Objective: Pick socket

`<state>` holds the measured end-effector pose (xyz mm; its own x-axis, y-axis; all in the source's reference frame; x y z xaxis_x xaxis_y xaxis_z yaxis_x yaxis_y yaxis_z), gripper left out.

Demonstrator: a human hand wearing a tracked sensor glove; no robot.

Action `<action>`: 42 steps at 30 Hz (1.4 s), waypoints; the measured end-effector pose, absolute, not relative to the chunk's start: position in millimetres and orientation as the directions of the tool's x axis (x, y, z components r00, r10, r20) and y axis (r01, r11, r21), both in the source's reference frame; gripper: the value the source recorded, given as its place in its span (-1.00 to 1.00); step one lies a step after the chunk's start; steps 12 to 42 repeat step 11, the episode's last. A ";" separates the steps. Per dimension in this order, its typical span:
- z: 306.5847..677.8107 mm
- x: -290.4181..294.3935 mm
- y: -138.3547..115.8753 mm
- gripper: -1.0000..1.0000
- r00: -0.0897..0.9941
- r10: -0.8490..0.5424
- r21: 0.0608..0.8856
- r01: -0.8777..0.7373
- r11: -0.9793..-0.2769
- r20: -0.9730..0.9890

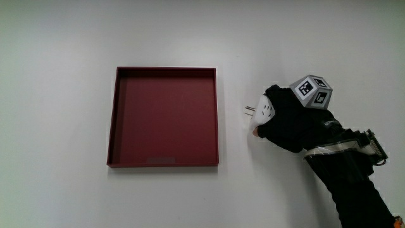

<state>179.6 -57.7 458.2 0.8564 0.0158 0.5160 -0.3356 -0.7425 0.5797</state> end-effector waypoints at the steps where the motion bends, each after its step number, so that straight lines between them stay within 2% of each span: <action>1: 454.0 176.9 -57.8 1.00 0.853 0.003 0.568 -0.345 -0.747 0.522; 9: 427.0 143.2 -54.0 1.00 0.815 -0.088 0.495 -0.430 -0.755 0.573; 10: 438.9 141.7 -53.9 1.00 0.772 -0.021 0.554 -0.474 -0.684 0.635; 11: 439.1 137.6 -54.1 1.00 0.765 -0.023 0.551 -0.485 -0.679 0.644; 42: 439.1 137.6 -54.1 1.00 0.765 -0.023 0.551 -0.485 -0.679 0.644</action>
